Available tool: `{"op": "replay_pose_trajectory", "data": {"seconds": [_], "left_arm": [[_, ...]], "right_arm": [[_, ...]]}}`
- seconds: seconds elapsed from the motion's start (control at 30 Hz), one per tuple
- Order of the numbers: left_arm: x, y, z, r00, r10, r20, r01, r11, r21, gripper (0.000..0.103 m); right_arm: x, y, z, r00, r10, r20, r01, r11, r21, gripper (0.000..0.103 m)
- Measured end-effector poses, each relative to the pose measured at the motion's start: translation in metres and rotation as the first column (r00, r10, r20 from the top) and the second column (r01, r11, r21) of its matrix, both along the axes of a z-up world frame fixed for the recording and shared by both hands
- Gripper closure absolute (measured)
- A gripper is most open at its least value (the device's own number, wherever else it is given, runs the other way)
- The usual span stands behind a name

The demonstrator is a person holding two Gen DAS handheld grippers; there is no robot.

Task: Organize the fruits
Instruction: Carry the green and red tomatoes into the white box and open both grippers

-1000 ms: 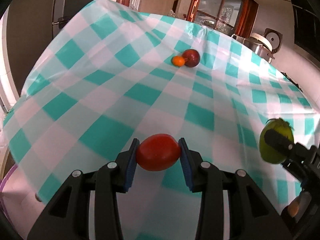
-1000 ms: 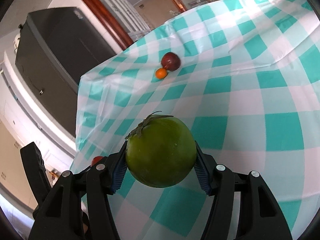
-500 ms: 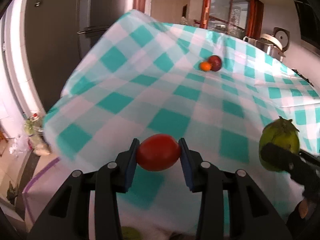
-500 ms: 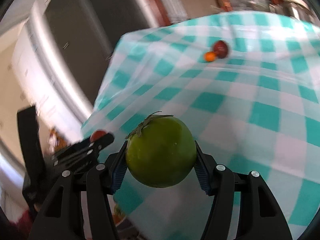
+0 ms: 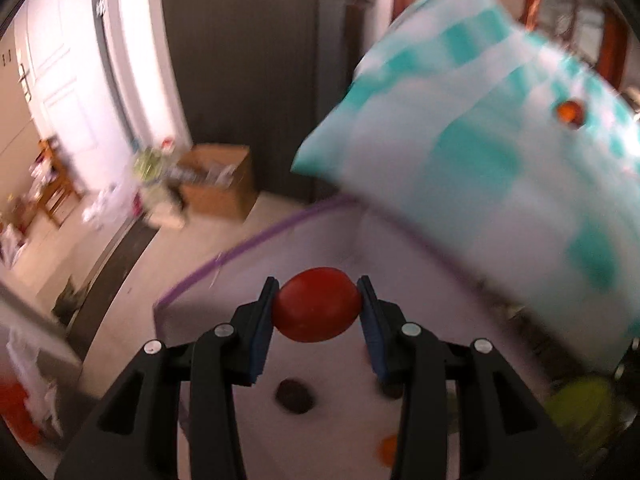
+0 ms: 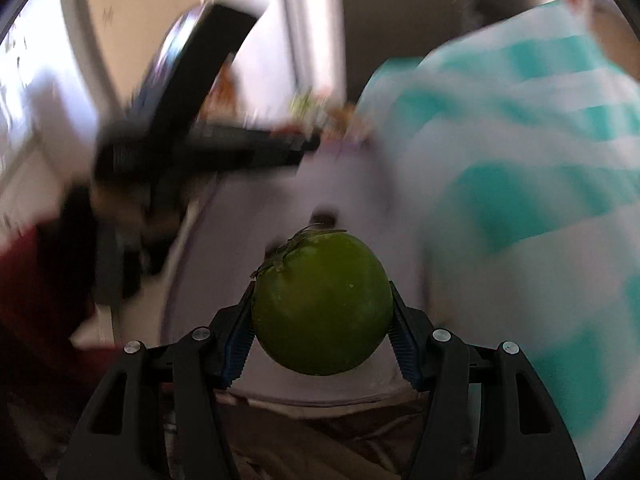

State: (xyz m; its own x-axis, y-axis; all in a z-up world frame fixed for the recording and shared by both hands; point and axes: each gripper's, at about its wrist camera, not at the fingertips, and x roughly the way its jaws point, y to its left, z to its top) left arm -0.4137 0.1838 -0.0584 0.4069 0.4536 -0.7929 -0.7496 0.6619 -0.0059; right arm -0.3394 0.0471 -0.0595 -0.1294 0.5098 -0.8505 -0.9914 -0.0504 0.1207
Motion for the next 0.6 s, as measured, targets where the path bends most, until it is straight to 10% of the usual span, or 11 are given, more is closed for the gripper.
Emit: {"op": "replay_pose_trajectory", "data": {"seconds": [0.33,0.6], "left_arm": [[0.014,0.029,-0.097,0.961,-0.005,-0.277,-0.044,0.985,-0.17,0.062],[0.016,0.028,-0.108,0.943,-0.03,-0.33,-0.033,0.983,-0.181,0.062]], "right_arm": [[-0.062,0.059,-0.073,0.966,0.244,0.084,-0.221,0.95,-0.22,0.044],[-0.083,0.066,-0.101,0.932,0.338,0.132,-0.287,0.91,-0.301,0.044]]}}
